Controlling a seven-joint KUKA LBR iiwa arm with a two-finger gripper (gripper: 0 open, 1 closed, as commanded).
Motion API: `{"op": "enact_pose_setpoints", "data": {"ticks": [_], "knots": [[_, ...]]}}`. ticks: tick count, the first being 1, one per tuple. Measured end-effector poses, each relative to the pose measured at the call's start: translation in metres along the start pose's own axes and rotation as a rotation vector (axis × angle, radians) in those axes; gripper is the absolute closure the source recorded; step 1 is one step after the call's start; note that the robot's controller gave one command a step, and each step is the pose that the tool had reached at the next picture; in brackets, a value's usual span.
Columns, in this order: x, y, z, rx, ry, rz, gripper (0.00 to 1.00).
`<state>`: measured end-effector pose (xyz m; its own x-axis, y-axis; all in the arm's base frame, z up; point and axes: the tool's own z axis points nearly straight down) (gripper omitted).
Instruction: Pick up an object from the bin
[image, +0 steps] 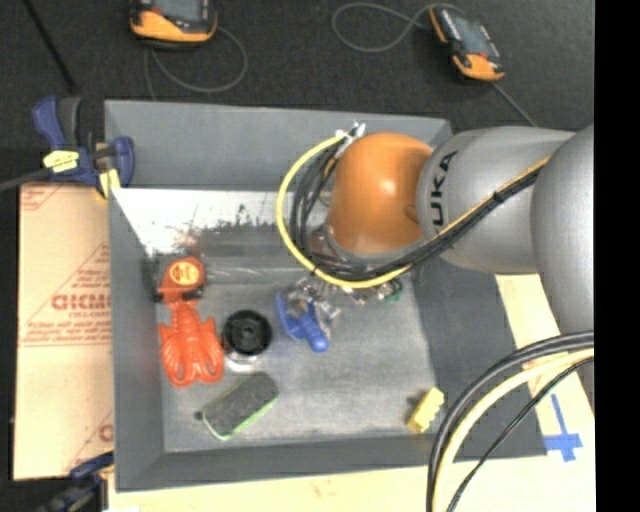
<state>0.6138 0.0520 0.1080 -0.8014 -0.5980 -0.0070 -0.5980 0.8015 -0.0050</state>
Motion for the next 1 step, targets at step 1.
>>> {"op": "enact_pose_setpoints", "data": {"ticks": [1], "knots": [[0.0004, 0.0, -0.0084, -0.001, 0.002, 0.001, 1.0]]}}
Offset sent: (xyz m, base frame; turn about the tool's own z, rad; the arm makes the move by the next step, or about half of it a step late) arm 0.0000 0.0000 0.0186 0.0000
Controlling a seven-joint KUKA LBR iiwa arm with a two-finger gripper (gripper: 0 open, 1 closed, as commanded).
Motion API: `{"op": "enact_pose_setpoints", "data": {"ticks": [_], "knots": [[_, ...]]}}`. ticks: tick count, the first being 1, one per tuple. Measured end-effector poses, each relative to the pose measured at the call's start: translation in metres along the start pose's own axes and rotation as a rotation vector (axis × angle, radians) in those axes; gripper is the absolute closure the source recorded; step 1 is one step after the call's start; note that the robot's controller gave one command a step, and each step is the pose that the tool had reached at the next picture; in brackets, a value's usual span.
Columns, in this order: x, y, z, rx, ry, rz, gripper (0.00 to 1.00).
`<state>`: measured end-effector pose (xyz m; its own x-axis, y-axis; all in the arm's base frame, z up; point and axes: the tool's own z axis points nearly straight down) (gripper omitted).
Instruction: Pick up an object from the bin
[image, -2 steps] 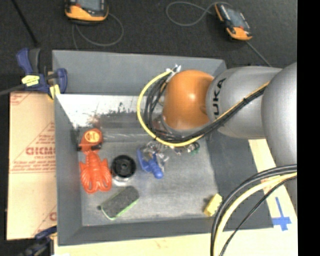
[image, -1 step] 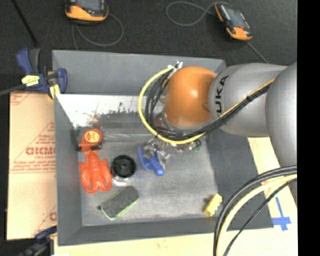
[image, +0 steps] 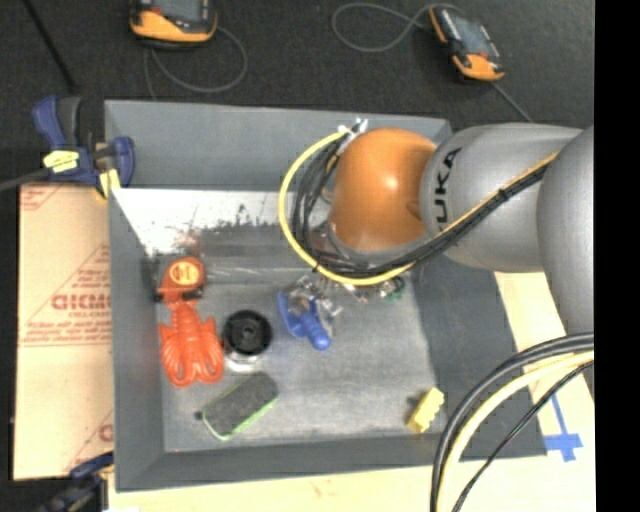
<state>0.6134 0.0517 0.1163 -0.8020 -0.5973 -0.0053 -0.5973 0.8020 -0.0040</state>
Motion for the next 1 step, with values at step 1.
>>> {"op": "enact_pose_setpoints", "data": {"ticks": [1], "knots": [[-0.0005, -0.0007, -0.0058, 0.0, 0.0, 0.0, 1.0]]}}
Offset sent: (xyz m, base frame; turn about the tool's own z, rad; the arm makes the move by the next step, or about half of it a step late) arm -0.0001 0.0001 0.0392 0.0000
